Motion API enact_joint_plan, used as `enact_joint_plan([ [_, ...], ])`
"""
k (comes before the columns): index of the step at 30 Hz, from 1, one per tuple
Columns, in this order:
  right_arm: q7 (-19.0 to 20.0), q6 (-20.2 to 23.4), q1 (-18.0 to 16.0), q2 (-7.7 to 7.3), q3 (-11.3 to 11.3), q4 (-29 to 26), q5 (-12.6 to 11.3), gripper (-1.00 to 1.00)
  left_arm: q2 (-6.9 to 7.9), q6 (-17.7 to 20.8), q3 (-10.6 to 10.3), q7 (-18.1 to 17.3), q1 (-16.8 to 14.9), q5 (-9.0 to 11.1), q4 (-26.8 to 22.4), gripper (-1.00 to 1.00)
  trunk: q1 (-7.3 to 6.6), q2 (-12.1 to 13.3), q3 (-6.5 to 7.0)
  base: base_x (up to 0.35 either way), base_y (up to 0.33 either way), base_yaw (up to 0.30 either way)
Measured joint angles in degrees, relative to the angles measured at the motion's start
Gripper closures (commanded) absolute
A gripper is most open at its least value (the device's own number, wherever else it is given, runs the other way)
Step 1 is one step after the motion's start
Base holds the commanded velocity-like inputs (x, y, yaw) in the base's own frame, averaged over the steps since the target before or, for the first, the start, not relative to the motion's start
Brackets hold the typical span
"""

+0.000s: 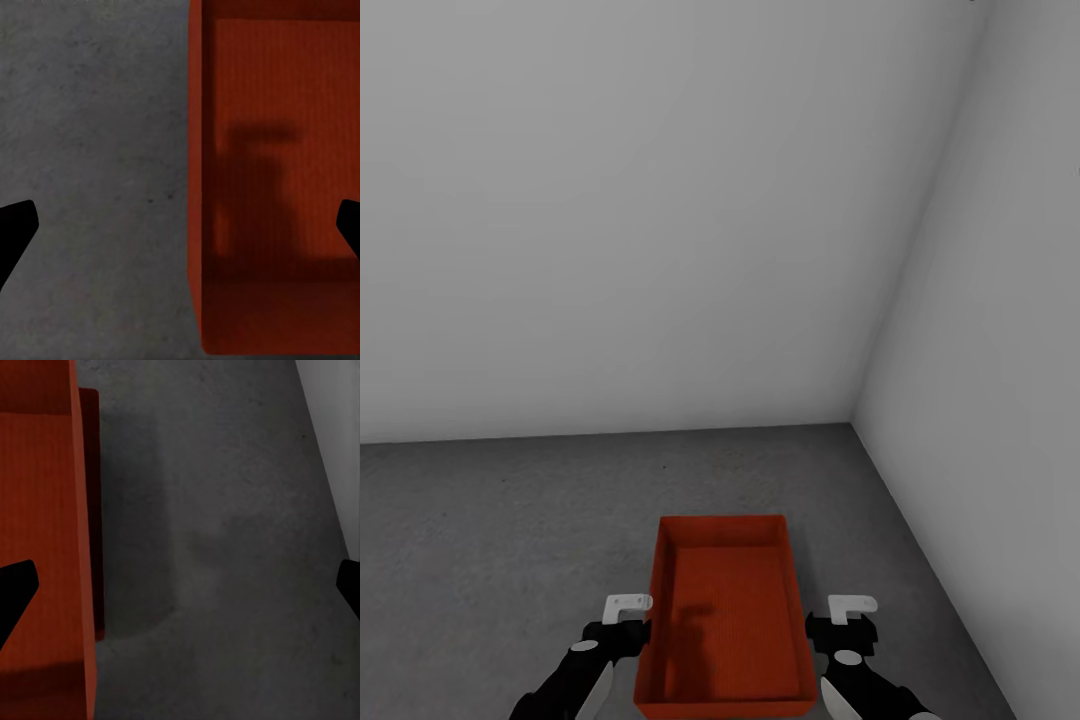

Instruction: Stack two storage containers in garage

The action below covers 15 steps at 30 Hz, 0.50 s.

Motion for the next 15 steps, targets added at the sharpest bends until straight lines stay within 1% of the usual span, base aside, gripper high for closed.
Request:
enact_joint_plan([
  [14, 0.0, 0.0, 0.0, -0.03, 0.0, 0.0, 0.0, -1.0, 0.01, 0.1, -0.1, 0.0, 0.0, 0.0, 0.0, -1.0, 0.0, 0.0, 0.0, 0.0, 0.0, 0.0],
  [15, 0.0, 0.0, 0.0, -0.04, 0.0, 0.0, 0.0, -1.0, 0.01, 0.1, -0.1, 0.0, 0.0, 0.0, 0.0, -1.0, -0.21, 0.4, 0.18, 0.0, 0.0, 0.0],
])
